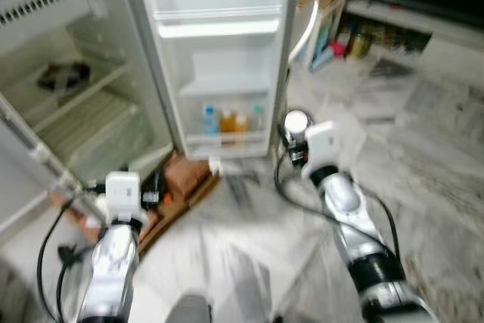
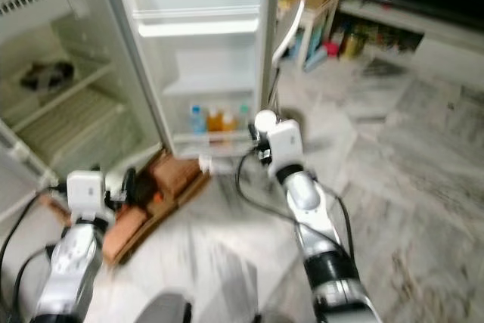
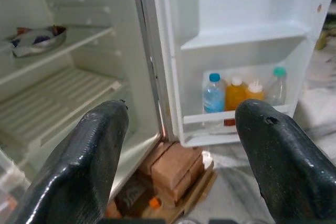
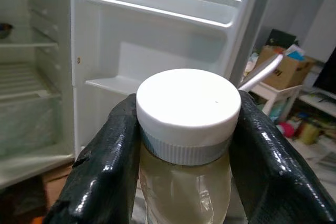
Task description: Restocking fridge
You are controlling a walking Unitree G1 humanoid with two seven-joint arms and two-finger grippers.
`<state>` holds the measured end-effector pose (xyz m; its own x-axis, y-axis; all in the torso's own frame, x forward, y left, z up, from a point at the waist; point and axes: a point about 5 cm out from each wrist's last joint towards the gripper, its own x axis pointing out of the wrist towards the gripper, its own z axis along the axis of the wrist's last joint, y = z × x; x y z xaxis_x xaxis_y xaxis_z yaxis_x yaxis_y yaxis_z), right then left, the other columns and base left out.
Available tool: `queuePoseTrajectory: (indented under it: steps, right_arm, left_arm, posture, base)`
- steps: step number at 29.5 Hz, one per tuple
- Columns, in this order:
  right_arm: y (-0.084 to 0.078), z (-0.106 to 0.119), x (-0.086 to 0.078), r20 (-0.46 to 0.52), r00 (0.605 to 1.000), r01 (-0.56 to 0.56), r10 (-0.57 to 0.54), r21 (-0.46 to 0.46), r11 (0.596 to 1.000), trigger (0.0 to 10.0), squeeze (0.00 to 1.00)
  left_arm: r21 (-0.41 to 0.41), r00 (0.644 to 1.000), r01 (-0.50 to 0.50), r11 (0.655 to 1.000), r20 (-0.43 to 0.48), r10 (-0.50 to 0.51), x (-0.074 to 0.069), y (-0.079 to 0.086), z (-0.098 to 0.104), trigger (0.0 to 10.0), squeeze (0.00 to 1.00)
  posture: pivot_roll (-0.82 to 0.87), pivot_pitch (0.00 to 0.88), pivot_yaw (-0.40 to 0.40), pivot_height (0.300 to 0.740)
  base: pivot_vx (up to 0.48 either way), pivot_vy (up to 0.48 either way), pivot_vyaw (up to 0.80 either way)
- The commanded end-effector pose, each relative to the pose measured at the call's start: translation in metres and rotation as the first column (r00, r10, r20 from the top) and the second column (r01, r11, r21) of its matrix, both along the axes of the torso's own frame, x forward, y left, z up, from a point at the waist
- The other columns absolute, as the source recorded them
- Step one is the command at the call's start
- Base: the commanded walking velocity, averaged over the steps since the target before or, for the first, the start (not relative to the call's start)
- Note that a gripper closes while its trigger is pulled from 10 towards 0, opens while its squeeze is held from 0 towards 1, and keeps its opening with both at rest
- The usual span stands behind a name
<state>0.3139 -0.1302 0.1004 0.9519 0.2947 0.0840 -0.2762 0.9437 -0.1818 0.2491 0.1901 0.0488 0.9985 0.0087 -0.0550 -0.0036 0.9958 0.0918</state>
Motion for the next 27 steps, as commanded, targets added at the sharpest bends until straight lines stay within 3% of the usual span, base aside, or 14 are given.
queuePoseTrajectory:
  steps: [1, 10, 19, 27]
  right_arm:
    - [0.0076, 0.0174, 0.0074, 0.073, 0.997, -0.009, 0.007, 0.018, 1.0, 10.0, 0.0]
    - [0.0096, 0.0231, 0.011, 0.092, 0.996, -0.012, 0.01, 0.019, 1.0, 10.0, 0.0]
    - [0.009, 0.0229, 0.0109, 0.094, 0.996, -0.014, 0.012, 0.018, 1.0, 10.0, 0.0]
    - [0.0106, 0.0217, 0.0107, 0.091, 0.996, -0.026, 0.024, 0.022, 0.999, 10.0, 0.0]
  left_arm:
    - [-0.011, 1.0, 0.025, 1.0, 0.004, -0.025, -0.0017, 0.0036, 0.0008, 10.0, 0.0]
    - [-0.027, 0.998, 0.055, 0.998, 0.02, -0.054, -0.0038, 0.0032, 0.0025, 10.0, 0.0]
    - [-0.038, 0.996, 0.082, 0.996, 0.032, -0.08, -0.0015, 0.0011, 0.0042, 10.0, 0.0]
    - [-0.056, 0.996, 0.086, 0.995, 0.03, -0.085, -0.0013, 0.0003, 0.0032, 10.0, 0.0]
  posture:
    - [0.16, 0.0, -0.027, 0.74]
    - [0.16, 0.0, -0.028, 0.74]
    - [0.15, 0.0, -0.025, 0.74]
    - [0.15, 0.0, -0.026, 0.74]
  base:
    - [0.0, 0.0, 0.0]
    - [0.0, 0.0, 0.0]
    - [0.318, 0.0, 0.0]
    - [0.313, 0.351, 0.0]
